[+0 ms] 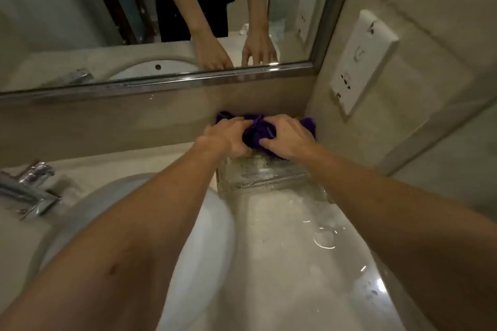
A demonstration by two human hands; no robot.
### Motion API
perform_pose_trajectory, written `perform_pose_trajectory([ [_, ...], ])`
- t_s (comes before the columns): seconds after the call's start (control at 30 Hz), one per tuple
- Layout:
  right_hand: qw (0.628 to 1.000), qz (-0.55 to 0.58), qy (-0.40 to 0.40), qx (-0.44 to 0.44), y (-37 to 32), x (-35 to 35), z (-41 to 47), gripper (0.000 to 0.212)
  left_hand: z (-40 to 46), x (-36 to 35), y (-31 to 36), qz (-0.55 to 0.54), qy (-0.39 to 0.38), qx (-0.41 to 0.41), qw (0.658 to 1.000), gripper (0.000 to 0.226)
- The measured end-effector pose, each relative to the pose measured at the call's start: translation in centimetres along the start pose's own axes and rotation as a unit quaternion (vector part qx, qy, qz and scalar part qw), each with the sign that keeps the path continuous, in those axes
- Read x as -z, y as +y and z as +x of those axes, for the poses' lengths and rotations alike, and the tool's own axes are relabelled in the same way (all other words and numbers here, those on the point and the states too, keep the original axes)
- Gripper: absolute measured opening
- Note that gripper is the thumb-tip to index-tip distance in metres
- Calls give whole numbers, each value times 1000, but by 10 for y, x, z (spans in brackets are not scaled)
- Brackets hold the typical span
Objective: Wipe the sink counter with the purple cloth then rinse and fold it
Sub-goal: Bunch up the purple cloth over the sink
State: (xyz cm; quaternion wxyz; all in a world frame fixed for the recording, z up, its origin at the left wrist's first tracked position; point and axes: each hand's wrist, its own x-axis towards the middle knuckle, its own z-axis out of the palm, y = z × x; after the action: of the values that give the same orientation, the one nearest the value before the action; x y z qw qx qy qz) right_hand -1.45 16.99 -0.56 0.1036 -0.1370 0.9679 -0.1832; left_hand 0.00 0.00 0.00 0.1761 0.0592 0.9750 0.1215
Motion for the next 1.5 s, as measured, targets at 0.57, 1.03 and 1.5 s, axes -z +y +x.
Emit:
perform_pose_trajectory([
  [0.57, 995, 94, 45, -8, -38, 60, -57, 31, -103, 46, 4, -61, 123, 38, 990, 26],
  [1.03, 993, 95, 59, 24, -204, 174, -285, 27, -377, 144, -6, -349, 27, -24, 937, 63],
  [1.5, 996, 46, -50, 49, -231, 251, -371, 28, -441, 130, -13, -286, 29, -66, 955, 15],
])
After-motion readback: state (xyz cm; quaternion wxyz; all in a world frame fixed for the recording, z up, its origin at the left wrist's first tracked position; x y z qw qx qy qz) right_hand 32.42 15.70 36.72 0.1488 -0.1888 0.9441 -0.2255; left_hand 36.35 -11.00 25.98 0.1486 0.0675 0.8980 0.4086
